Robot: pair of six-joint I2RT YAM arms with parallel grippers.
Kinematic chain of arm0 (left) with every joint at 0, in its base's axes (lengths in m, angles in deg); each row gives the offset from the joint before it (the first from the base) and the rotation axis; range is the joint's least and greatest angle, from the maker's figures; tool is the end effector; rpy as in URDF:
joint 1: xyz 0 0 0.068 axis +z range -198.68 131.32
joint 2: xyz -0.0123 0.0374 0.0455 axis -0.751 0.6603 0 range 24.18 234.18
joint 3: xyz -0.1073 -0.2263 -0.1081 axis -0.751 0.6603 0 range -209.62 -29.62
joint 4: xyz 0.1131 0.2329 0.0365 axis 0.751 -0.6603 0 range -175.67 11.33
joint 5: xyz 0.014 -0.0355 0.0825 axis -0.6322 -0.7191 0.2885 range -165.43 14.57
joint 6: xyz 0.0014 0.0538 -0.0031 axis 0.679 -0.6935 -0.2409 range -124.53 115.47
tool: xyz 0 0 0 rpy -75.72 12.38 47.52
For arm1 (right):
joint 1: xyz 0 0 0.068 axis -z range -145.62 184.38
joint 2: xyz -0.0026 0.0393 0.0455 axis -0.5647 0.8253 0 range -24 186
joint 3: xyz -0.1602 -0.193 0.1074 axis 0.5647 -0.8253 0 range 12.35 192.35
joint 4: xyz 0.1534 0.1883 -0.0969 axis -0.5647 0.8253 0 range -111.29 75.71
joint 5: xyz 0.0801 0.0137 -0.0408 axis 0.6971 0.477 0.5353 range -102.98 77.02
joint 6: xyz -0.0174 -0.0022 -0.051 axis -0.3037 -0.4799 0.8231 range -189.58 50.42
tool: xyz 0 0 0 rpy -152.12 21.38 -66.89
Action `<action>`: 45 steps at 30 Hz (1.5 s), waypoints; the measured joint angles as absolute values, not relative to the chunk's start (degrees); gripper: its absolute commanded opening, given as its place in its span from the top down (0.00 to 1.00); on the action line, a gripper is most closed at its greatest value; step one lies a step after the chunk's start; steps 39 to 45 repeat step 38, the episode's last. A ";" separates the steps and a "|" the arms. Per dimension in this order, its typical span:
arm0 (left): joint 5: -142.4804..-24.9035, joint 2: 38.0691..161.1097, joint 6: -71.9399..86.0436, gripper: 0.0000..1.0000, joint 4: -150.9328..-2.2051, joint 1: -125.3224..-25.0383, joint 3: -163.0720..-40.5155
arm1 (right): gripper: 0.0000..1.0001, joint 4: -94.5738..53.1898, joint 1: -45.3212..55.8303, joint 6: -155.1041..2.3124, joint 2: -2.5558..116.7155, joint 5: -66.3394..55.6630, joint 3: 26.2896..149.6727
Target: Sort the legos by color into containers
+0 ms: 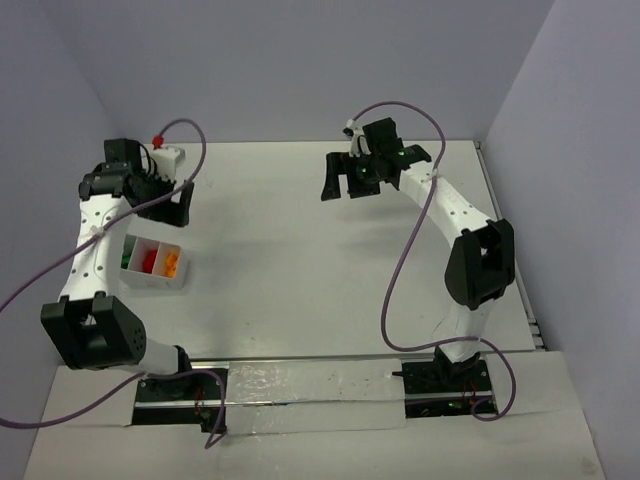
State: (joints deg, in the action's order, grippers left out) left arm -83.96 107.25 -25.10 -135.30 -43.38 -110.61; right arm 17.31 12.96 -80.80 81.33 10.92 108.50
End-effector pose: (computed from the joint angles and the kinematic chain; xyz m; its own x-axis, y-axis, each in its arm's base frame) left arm 0.2911 0.0217 0.3333 -0.8017 0.2747 -0.5309 0.2853 0.9563 0.0639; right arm 0.3792 0.1642 0.3094 -0.7904 -0.1190 -0.6009 -0.4420 0.7899 0.4250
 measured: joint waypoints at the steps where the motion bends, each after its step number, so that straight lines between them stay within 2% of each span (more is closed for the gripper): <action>1: -85.51 106.53 -24.55 0.01 -134.62 -43.79 -112.73 | 0.00 17.35 13.00 -80.21 80.11 10.10 107.56; 7: -88.92 103.16 -17.75 0.01 -127.54 -52.63 -116.87 | 0.00 15.51 13.92 -75.91 68.49 2.90 98.57; 12: -88.12 106.85 -12.18 0.01 -119.67 -60.63 -116.11 | 0.00 13.45 18.90 -73.58 60.55 -3.27 92.53; 17: -89.25 111.32 -7.89 0.01 -113.24 -62.57 -113.62 | 0.00 9.87 24.34 -72.02 56.84 -8.98 85.46; 23: -89.19 116.91 -2.93 0.01 -107.86 -62.56 -112.97 | 0.00 7.93 24.78 -71.17 55.86 -10.18 78.02; 45: -87.17 117.44 -0.84 0.01 -104.54 -62.59 -110.75 | 0.00 7.03 24.78 -71.65 59.58 -8.83 78.76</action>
